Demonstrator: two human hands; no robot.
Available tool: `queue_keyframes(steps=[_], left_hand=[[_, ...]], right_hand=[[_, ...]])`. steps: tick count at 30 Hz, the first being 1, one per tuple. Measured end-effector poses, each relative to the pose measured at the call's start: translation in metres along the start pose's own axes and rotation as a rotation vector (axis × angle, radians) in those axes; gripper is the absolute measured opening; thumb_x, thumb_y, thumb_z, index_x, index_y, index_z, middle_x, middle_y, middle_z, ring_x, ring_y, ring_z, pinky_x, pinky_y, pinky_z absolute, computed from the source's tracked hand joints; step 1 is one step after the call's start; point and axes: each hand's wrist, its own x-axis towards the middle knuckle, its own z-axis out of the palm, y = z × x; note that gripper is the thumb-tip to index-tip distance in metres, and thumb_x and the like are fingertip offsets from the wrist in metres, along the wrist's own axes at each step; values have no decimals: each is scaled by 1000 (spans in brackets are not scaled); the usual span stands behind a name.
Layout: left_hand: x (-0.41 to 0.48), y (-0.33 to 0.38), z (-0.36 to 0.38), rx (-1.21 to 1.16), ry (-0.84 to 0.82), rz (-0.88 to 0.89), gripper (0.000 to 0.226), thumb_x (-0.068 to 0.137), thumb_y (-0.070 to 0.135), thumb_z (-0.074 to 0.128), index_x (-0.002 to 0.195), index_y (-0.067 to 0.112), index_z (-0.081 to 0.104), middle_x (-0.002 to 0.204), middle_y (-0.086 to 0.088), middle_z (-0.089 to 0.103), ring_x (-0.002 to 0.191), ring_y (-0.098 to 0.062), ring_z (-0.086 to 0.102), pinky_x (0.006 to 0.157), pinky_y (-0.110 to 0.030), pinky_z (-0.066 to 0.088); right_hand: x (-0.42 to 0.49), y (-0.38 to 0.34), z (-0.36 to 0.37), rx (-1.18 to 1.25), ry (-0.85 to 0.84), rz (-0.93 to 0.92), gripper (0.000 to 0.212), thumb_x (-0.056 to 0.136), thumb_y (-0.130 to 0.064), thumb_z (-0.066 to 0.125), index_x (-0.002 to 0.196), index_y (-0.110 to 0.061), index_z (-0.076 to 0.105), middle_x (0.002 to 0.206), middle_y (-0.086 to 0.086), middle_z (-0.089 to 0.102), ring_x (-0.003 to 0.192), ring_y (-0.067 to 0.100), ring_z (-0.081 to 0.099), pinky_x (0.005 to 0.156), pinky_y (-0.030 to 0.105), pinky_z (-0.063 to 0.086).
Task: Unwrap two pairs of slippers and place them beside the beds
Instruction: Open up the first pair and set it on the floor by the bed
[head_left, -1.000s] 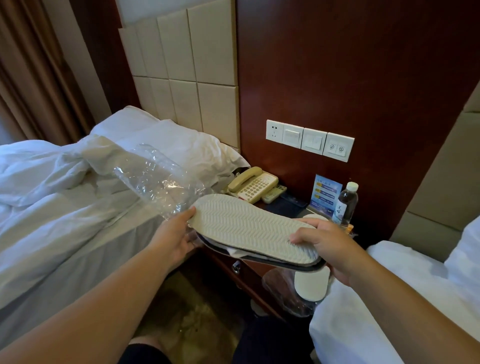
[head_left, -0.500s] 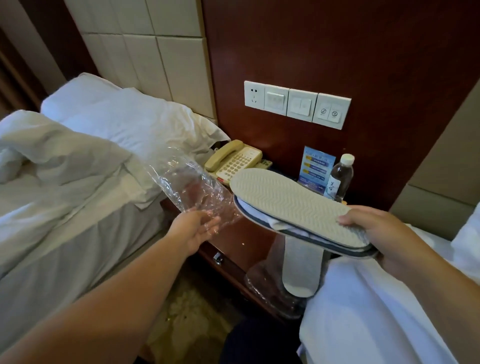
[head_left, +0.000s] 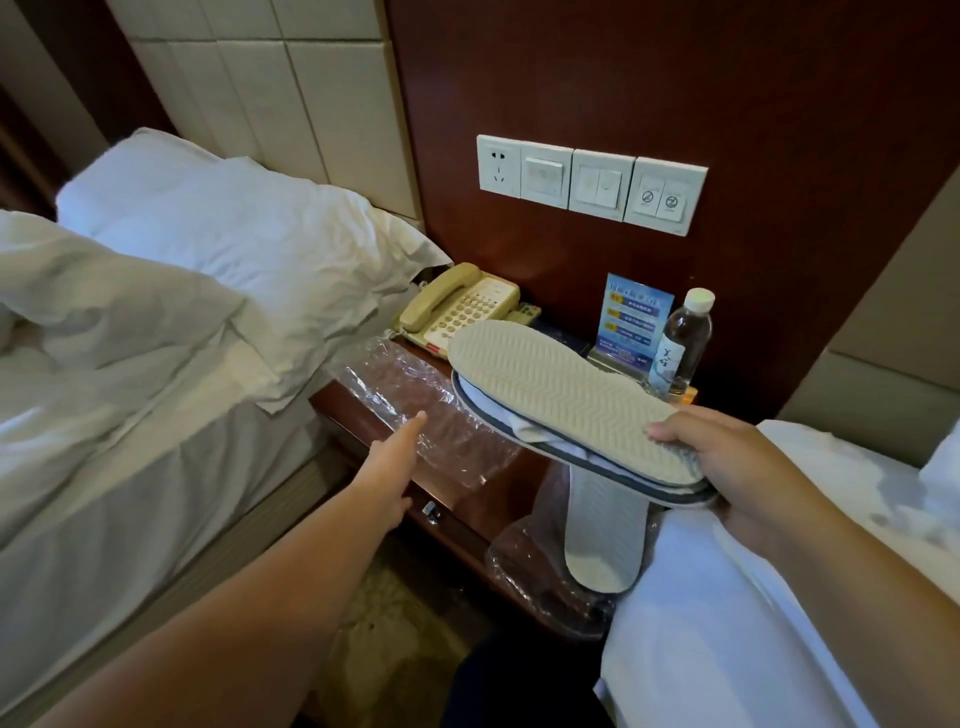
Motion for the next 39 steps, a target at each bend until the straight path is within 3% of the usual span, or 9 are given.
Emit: queue_keyframes(steps=[5,9,15,18,23,27,32,36,39], left_hand=[[-35,4,-6,71,27,254,66,81,53,63,140,26,48,131,2,58,119,-22,56,103,-45,47],[-94,16,3,-26,-208,388,36,86,42,65,118,27,63,102,6,70,90,-11,71,70,-29,59],[-172,35,1,-91,-523,451,34,86,49,68,113,28,70,108,-1,76,98,-18,73,87,-45,59],[-192,38,-9,-123,-539,480,39,89,43,69,120,21,66,111,-8,75,100,-25,73,87,-48,57],[-209,36,-36,-133,-510,552,39,81,37,77,117,27,67,108,-8,76,101,-37,71,82,-51,60],[-218,34,-63,-53,-579,602,26,85,42,72,109,36,72,113,-9,75,97,-32,73,71,-43,61],[-219,33,-86,-104,-461,617,16,87,28,63,98,30,76,105,-7,77,91,-26,73,83,-50,59],[-215,38,-106,-196,-346,605,22,91,11,55,108,19,66,93,0,79,84,-18,76,68,-35,61],[-218,41,-117,-201,-333,639,37,81,6,58,116,19,62,98,-5,78,97,-29,72,87,-49,58]], right_hand=[[-13,-5,29,-15,27,-113,36,75,-19,78,109,-28,71,98,-3,76,86,15,74,75,34,57],[-37,-13,58,-134,58,-340,35,82,-27,75,107,-47,61,97,-22,71,86,-1,69,65,20,56],[-84,-25,96,-395,5,-616,47,79,-25,79,106,-46,47,102,-21,62,87,-10,62,61,10,50],[-104,-32,107,-418,-118,-642,56,71,-22,86,105,-42,46,99,-16,64,85,-4,65,67,18,54],[-135,-43,119,-388,-228,-621,77,52,-62,85,116,-49,44,114,-25,58,101,-13,56,70,9,49],[-147,-54,122,-294,-278,-589,83,57,-48,88,128,-54,44,113,-25,62,104,-1,63,84,27,55],[-152,-61,126,-170,-290,-507,70,63,-19,75,113,-61,54,108,-16,70,91,10,71,73,35,60],[-152,-65,130,-13,-180,-416,57,75,3,62,119,-33,62,103,-2,74,96,24,70,85,50,57],[-155,-72,130,97,-172,-321,38,87,1,63,106,-31,65,101,0,75,98,27,69,85,50,56]])
